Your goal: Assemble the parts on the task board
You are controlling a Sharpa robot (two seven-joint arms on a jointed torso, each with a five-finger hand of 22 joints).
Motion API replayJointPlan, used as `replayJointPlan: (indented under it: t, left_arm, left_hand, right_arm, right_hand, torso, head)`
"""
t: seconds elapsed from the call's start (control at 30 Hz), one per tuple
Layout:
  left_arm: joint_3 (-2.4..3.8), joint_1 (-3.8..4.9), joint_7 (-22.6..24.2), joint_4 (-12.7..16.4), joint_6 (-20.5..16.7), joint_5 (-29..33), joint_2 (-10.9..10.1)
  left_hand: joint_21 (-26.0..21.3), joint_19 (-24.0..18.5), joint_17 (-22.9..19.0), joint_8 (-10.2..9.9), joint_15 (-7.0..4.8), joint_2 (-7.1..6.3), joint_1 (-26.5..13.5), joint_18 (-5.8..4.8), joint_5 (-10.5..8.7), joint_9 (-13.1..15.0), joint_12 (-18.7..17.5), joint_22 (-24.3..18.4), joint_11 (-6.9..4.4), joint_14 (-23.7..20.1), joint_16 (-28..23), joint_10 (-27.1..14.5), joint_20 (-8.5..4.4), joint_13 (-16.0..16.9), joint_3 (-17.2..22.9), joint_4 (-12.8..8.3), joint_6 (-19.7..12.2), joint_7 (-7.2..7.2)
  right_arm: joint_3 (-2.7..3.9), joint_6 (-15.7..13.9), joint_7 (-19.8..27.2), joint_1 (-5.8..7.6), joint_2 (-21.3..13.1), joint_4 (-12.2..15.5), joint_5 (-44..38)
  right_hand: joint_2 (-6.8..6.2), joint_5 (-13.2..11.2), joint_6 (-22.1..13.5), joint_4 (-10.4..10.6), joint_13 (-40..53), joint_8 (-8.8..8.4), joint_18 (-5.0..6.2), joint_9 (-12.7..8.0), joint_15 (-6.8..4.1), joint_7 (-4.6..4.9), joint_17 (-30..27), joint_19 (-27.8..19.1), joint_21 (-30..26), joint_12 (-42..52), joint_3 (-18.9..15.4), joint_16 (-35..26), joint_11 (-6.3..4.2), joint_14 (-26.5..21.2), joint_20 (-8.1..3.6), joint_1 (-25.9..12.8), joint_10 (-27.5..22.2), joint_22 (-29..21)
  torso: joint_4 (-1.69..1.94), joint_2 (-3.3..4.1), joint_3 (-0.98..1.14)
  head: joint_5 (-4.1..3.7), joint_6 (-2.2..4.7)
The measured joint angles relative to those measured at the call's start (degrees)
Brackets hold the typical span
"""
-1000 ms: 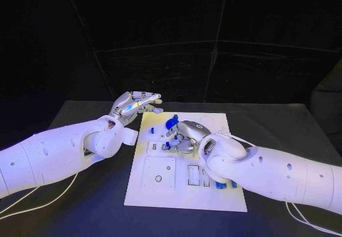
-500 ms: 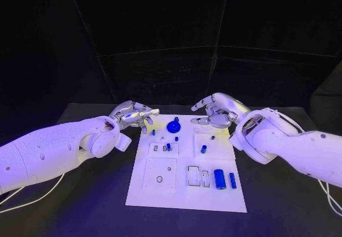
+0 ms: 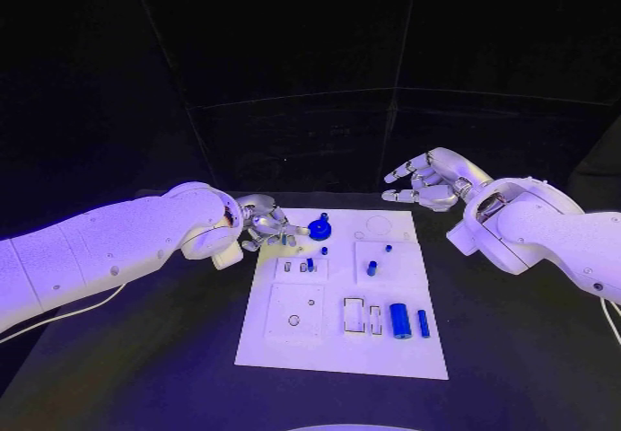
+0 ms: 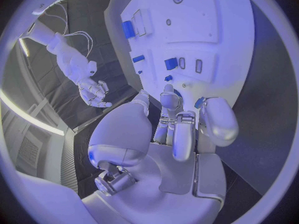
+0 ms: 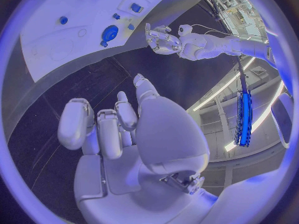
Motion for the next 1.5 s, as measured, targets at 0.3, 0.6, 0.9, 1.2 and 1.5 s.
replayJointPlan:
  t: [0.3,0.6,0.9,1.2,1.5]
  left_arm:
    - [-0.13,1.08,-5.5,-3.4,4.0,-8.4,5.1]
    - [-1.99,1.75,-7.3,-5.5,6.4,-10.8,8.0]
    - [-2.03,1.79,-8.0,-5.7,7.7,-11.5,8.1]
    - [-2.4,1.94,-8.2,-6.2,8.2,-11.8,8.5]
    - [-3.42,1.94,-8.3,-8.4,9.7,-11.6,12.0]
  left_hand:
    - [1.2,0.2,0.0,7.5,-0.71,0.59,0.6,0.01,0.0,5.2,2.5,1.8,-0.75,-0.1,0.3,-0.5,-0.19,1.8,-3.8,2.1,-2.2,-0.94]
    - [2.1,0.4,0.0,9.7,-0.78,0.59,0.6,-0.82,-0.26,7.3,3.1,3.4,-0.94,-0.2,0.5,-0.3,-0.37,2.6,-5.2,2.0,-3.5,-1.2]
    - [2.1,0.4,0.0,9.7,-0.78,0.59,0.6,-0.82,-0.25,7.3,3.1,3.4,-0.94,-0.2,0.5,-0.3,-0.37,2.6,-5.2,2.0,-3.5,-1.2]
    - [2.4,0.4,0.0,10.4,-0.77,0.9,0.9,-0.82,-0.25,7.8,3.4,3.7,-0.94,-0.2,0.8,-0.3,-0.36,2.6,-5.8,2.0,-4.2,-1.14]
    - [2.4,0.4,0.0,10.6,-0.77,0.9,0.9,-0.82,-0.25,8.2,3.5,3.9,-0.93,-0.2,0.9,-0.3,-0.36,2.7,-5.9,1.9,-4.3,-1.22]
  right_arm:
    - [0.0,0.0,-2.0,0.11,1.4,-1.3,0.8]
    - [-0.01,0.0,-3.7,0.13,2.4,-2.1,0.8]
    - [-0.01,0.1,-4.4,0.13,2.4,-2.2,0.8]
    - [-0.01,0.1,-4.6,0.14,2.5,-2.4,0.8]
    - [-0.01,0.5,-4.8,0.14,3.6,-3.2,0.8]
  right_hand:
    - [0.0,0.6,0.2,0.2,-0.5,0.28,-0.01,0.0,0.0,-0.2,0.0,-0.2,-0.5,-0.3,-0.5,-0.7,-0.21,0.0,-0.2,0.0,-0.2,-1.0]
    - [0.0,1.0,0.2,0.3,-0.6,0.28,-0.01,0.0,0.0,-0.2,0.0,-0.2,-0.7,-0.3,-0.7,-0.7,-0.21,0.0,-0.2,0.0,-0.2,-1.1]
    - [0.0,1.0,0.2,0.3,-0.6,0.28,-0.01,0.0,0.0,-0.2,0.0,-0.2,-0.7,-0.3,-0.7,-0.7,-0.21,0.0,-0.2,0.0,-0.2,-1.1]
    - [0.0,1.8,0.2,0.5,-0.8,0.67,-0.01,0.0,-0.07,-0.2,0.0,-0.2,-0.9,-0.5,-1.0,-0.9,-0.21,0.1,-0.2,0.0,-0.2,-1.3]
    - [0.0,2.1,0.2,0.4,-0.8,0.73,-0.01,0.0,-0.22,-0.2,0.0,-0.2,-0.9,-0.5,-1.1,-0.9,-0.21,0.2,-0.2,0.0,-0.2,-1.4]
  torso:
    - [-0.12,-0.44,0.25]
    - [-0.01,-0.42,0.26]
    - [0.07,-0.38,0.26]
    - [0.07,-0.37,0.24]
    - [0.07,-0.31,0.16]
  head:
    - [0.21,-0.46]
    - [-0.04,-0.63]
    - [0.09,-0.69]
    - [0.09,-0.85]
    - [0.12,-1.23]
